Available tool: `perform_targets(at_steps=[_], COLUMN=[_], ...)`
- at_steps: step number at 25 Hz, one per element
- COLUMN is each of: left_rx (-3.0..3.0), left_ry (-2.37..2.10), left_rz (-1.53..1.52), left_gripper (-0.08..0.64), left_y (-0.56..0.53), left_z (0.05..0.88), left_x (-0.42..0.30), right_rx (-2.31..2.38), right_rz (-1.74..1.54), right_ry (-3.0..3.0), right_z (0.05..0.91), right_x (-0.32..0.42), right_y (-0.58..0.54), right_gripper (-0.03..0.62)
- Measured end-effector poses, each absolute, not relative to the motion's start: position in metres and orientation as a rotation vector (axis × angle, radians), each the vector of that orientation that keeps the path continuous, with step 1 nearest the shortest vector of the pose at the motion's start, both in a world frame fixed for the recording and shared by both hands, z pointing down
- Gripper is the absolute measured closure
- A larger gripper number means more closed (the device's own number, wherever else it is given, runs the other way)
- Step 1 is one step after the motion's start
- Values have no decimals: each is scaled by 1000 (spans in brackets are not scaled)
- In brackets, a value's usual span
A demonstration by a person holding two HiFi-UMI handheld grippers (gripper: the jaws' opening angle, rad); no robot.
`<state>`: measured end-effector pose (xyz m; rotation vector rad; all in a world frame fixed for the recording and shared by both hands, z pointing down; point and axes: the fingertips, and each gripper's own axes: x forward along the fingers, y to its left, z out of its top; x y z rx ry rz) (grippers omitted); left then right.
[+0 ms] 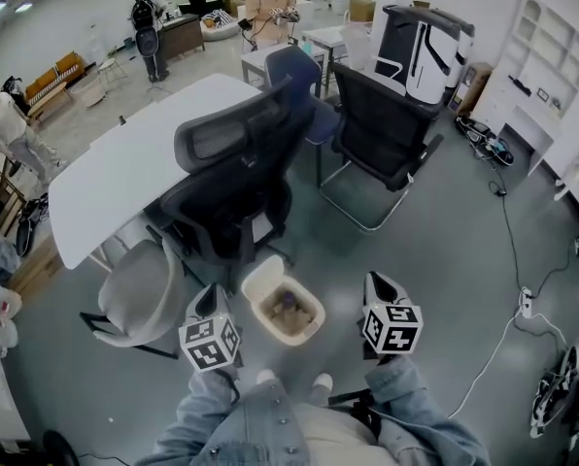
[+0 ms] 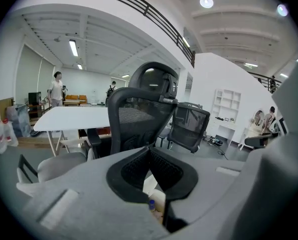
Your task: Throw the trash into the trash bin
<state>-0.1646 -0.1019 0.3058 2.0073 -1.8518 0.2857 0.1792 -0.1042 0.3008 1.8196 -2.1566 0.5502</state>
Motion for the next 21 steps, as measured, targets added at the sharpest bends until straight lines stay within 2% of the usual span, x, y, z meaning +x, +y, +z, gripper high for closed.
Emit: perform_targets(at_steps=[21], left_rx=[2002], left_ry=[-1833], left_rz=[288], left_gripper=[549], left_y=[-103], left_z=[315], left_x=[-160], right_rx=[1870], right_rz=[594], right_ry=[-2103], right_z=[308], right_x=[190], right_y=[-98], right_gripper=[589])
